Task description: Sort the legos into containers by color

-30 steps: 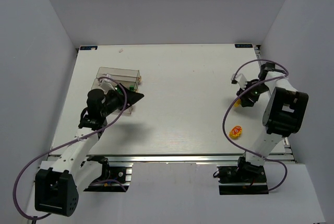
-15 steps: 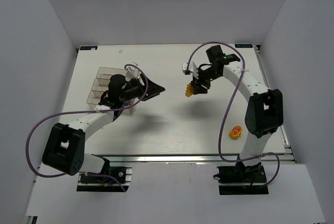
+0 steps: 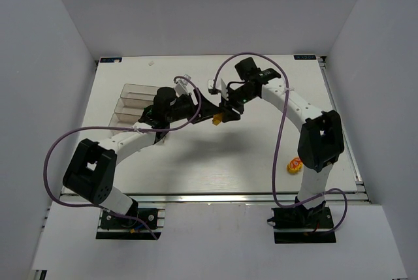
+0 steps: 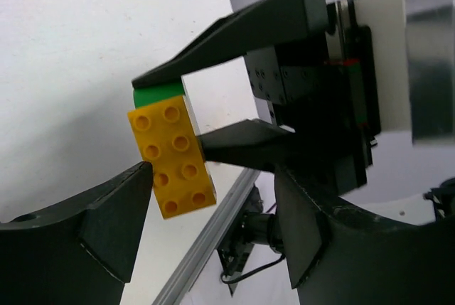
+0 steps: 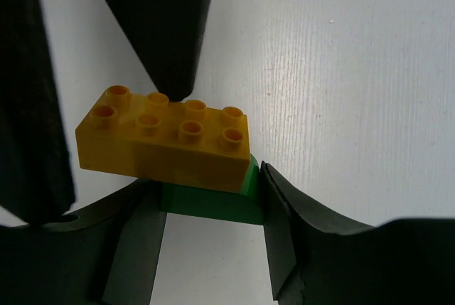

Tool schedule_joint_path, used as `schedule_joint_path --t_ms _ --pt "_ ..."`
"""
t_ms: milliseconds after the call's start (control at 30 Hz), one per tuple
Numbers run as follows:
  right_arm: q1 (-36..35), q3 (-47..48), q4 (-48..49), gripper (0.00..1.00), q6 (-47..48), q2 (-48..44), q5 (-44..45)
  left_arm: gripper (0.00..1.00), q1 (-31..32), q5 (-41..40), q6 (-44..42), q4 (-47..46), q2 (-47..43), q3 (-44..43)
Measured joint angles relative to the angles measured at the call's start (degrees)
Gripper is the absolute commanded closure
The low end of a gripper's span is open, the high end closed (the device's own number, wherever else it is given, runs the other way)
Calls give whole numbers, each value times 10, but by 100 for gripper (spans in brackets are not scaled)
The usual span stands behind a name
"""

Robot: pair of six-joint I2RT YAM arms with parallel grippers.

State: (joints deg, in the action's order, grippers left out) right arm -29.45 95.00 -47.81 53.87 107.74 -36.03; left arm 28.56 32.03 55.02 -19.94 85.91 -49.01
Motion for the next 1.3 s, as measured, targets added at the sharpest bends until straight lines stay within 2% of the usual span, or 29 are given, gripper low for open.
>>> schedule_joint_path --t_ms 367,533,633,667,733,767,933,967,1133,1300 --pt "-3 -2 14 86 -17 0 0 27 14 -45 -42 87 10 -41" --pt "-3 -3 19 87 -23 -4 -2 36 20 -50 -46 101 10 -41" --pt "-4 -3 23 87 -25 -9 -2 46 23 -52 -46 101 10 -41" --pt "-4 -3 25 87 -25 -10 -2 54 24 -52 -46 102 11 -41" --pt "-5 -4 29 88 -24 -13 2 62 26 -56 -43 103 12 -41" --pt "-5 -7 34 88 -24 -16 5 70 26 -58 -40 103 12 -42" --pt "-5 -21 46 90 -25 -19 5 79 27 -64 -41 113 14 -43" --pt "-5 -23 47 90 -25 -19 5 84 27 -67 -42 117 13 -44" --pt "-7 -37 67 90 -25 -21 1 86 26 -95 -53 151 -1 -46" --pt "-9 -50 73 90 -25 -25 -1 86 8 -157 -79 198 -40 -53"
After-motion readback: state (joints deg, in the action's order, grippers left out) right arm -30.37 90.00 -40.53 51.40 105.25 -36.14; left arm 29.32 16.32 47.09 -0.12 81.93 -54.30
